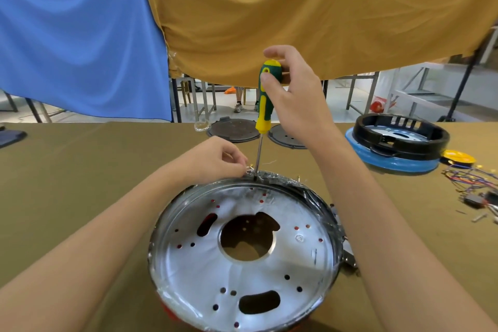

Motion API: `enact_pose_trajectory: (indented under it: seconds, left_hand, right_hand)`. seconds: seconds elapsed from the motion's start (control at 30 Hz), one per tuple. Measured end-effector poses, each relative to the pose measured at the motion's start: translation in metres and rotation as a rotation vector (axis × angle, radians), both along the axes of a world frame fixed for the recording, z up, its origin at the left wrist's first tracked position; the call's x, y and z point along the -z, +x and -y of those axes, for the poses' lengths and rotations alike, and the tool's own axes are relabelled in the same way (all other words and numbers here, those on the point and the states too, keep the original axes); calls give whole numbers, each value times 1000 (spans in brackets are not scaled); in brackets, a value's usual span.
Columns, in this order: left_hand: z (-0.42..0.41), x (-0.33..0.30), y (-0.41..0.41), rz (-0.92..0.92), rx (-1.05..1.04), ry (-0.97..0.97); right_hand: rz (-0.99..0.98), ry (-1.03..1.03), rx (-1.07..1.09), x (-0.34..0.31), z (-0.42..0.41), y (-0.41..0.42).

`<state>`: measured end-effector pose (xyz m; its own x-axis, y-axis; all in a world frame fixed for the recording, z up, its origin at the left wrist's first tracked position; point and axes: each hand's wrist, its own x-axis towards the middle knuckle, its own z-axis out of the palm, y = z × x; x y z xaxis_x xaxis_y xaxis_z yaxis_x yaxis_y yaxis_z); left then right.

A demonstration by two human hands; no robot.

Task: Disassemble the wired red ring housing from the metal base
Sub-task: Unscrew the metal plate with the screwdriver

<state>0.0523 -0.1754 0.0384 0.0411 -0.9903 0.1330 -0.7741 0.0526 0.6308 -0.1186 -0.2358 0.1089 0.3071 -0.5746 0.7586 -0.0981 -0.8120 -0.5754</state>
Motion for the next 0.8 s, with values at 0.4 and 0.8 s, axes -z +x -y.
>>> enact_pose_trajectory:
  seconds: [0.4,0.8]
  left_hand:
    - [-88,59,80,109,-333,-23]
    - [-97,48,89,-58,-409,-167]
  right_hand:
    - [30,42,-40,2,-6,4]
    - [100,185,44,4,-24,-9]
